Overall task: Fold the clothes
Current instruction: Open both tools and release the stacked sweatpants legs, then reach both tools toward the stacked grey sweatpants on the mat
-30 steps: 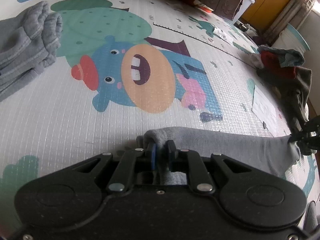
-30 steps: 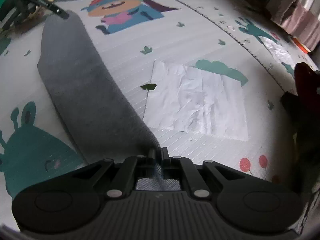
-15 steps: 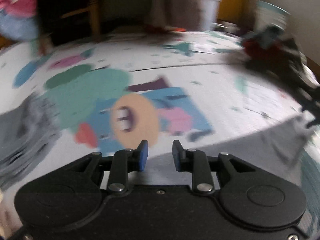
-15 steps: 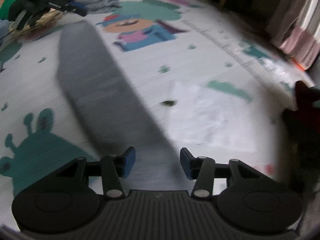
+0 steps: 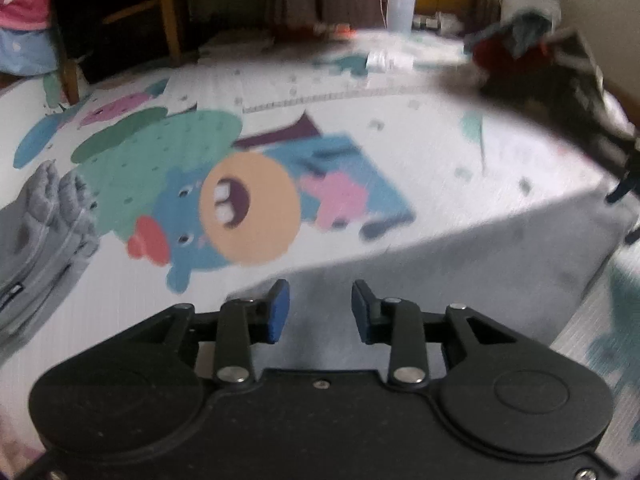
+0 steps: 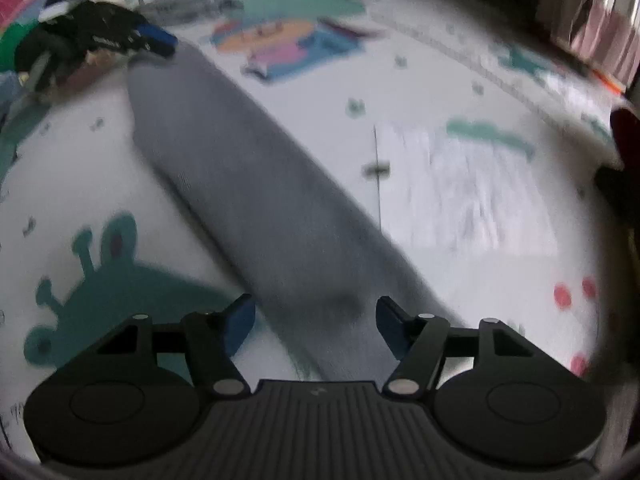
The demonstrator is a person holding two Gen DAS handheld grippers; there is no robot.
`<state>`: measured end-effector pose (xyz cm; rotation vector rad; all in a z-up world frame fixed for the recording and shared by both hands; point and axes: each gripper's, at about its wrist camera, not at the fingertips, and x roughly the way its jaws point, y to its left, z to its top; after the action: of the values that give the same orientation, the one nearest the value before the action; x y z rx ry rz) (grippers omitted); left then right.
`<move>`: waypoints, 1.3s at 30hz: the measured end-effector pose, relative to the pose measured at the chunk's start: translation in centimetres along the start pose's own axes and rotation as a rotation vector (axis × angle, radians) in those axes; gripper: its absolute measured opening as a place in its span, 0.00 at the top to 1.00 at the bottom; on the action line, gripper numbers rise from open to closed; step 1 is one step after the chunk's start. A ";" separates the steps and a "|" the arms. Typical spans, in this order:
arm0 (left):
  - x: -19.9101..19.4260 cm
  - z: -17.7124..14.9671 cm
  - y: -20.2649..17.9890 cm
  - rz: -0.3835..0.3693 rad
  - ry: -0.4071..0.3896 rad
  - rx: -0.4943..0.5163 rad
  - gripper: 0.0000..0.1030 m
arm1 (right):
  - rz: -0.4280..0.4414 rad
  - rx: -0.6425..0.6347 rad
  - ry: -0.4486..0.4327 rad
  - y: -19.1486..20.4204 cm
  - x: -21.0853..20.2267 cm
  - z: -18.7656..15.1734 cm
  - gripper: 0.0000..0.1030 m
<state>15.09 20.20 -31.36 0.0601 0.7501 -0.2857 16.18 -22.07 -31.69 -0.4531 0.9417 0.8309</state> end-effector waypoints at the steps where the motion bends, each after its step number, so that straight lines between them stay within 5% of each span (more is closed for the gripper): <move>1: 0.4 0.1 0.4 0.007 0.012 -0.036 0.63 | -0.011 0.011 -0.001 -0.1 0.4 0.4 0.35; 3: 2.5 -0.8 2.0 0.038 0.115 -0.093 0.74 | -0.020 0.086 0.065 -1.1 2.0 0.7 0.33; 5: 2.8 -1.1 3.3 0.011 0.101 -0.168 0.78 | -0.013 0.141 0.089 -2.1 2.8 0.5 0.25; 8: 2.5 -1.5 6.1 -0.052 0.104 -0.416 0.87 | -0.019 0.123 0.084 -1.9 2.4 0.5 0.24; 9: 2.0 -1.4 6.5 -0.060 0.087 -0.429 0.87 | -0.022 0.119 0.077 -1.8 2.2 0.5 0.26; 12: -0.6 -0.8 4.4 -0.046 0.000 -0.318 0.83 | -0.029 0.096 0.017 -1.3 1.1 0.7 0.35; 14: -1.6 -0.9 2.5 -0.018 -0.041 -0.179 0.56 | -0.046 0.086 -0.009 -1.3 0.8 0.7 0.35; 15: -2.0 -0.9 1.6 -0.003 -0.060 -0.104 0.50 | -0.057 0.103 0.013 -1.6 1.3 0.5 0.34; 19: 0.2 -3.9 -0.6 0.103 0.034 0.192 0.50 | -0.084 0.142 0.062 -2.6 2.7 -0.2 0.25; 24: -1.5 -2.4 0.2 0.154 -0.022 0.114 0.51 | -0.096 0.115 0.044 -2.1 2.0 0.6 0.29; 28: -2.9 -1.3 -1.4 0.083 -0.082 0.200 0.51 | -0.079 0.078 -0.011 -0.7 1.6 1.0 0.29; 31: -1.5 -1.8 -2.2 0.055 -0.054 0.263 0.51 | -0.087 0.066 0.006 -0.3 2.6 1.3 0.28; 34: 1.1 -2.8 -1.3 0.067 0.059 0.287 0.51 | -0.072 0.129 0.051 -1.1 3.5 1.4 0.25; 39: 1.3 -3.5 0.5 0.012 0.027 0.209 0.49 | -0.079 0.146 0.052 -1.6 4.0 0.9 0.18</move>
<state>13.76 20.95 -34.85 0.2661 0.7443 -0.3519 19.18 -20.74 -34.59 -0.3841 1.0188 0.6758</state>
